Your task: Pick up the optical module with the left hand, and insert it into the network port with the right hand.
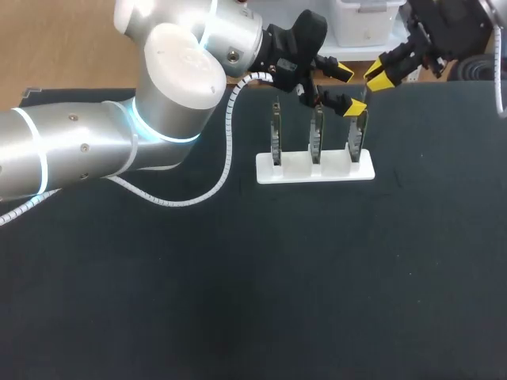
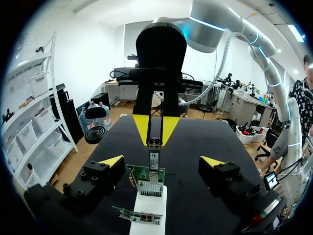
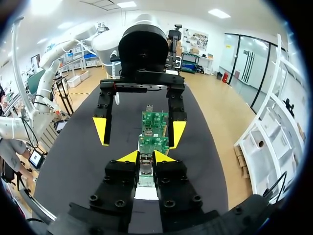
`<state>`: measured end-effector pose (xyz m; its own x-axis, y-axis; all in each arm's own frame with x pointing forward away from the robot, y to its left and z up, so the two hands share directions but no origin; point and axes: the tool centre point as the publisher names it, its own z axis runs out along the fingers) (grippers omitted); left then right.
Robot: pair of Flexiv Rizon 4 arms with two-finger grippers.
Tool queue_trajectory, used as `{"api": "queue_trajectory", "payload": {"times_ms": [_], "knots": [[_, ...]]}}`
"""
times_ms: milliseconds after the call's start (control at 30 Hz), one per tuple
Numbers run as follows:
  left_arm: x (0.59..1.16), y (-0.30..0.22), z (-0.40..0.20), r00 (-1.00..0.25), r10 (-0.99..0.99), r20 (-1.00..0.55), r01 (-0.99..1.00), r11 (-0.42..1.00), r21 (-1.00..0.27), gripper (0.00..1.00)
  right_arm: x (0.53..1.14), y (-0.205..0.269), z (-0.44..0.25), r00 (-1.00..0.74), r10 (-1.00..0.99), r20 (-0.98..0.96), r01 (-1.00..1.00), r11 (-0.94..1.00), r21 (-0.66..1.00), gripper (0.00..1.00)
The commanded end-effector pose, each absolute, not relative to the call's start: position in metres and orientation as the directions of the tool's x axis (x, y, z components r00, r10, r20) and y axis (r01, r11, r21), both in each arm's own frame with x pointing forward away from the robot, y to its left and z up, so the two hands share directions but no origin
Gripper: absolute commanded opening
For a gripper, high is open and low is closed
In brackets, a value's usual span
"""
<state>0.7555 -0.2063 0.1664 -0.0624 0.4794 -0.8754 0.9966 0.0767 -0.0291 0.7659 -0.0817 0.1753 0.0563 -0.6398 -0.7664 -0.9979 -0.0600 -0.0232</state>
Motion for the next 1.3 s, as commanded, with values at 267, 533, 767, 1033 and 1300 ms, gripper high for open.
{"api": "queue_trajectory", "payload": {"times_ms": [267, 533, 767, 1033, 1300], "knots": [[0.756, -0.2074, 0.1665, -0.065, 0.483, -0.873, 0.996, 0.079, -0.03, 1.0, 0.7653, -0.0825, 0.1752, 0.058, -0.64, -0.766, -0.998, -0.06, -0.026, 0.0], [0.756, -0.2074, 0.1665, -0.065, 0.483, -0.873, 0.996, 0.079, -0.03, 1.0, 0.7656, -0.0808, 0.1748, 0.057, -0.637, -0.769, -0.998, -0.055, -0.027, 0.0], [0.756, -0.2074, 0.1665, -0.065, 0.483, -0.873, 0.996, 0.079, -0.03, 1.0, 0.7658, -0.0794, 0.1724, 0.047, -0.634, -0.772, -0.999, -0.05, -0.02, 0.0], [0.756, -0.2074, 0.1665, -0.065, 0.483, -0.873, 0.996, 0.079, -0.03, 1.0, 0.7661, -0.0788, 0.1692, 0.041, -0.634, -0.772, -0.999, -0.048, -0.014, 0.0], [0.756, -0.2074, 0.1665, -0.065, 0.483, -0.873, 0.996, 0.079, -0.03, 1.0, 0.766, -0.0801, 0.1664, 0.032, -0.637, -0.77, -0.999, -0.042, -0.006, 0.0]]}}
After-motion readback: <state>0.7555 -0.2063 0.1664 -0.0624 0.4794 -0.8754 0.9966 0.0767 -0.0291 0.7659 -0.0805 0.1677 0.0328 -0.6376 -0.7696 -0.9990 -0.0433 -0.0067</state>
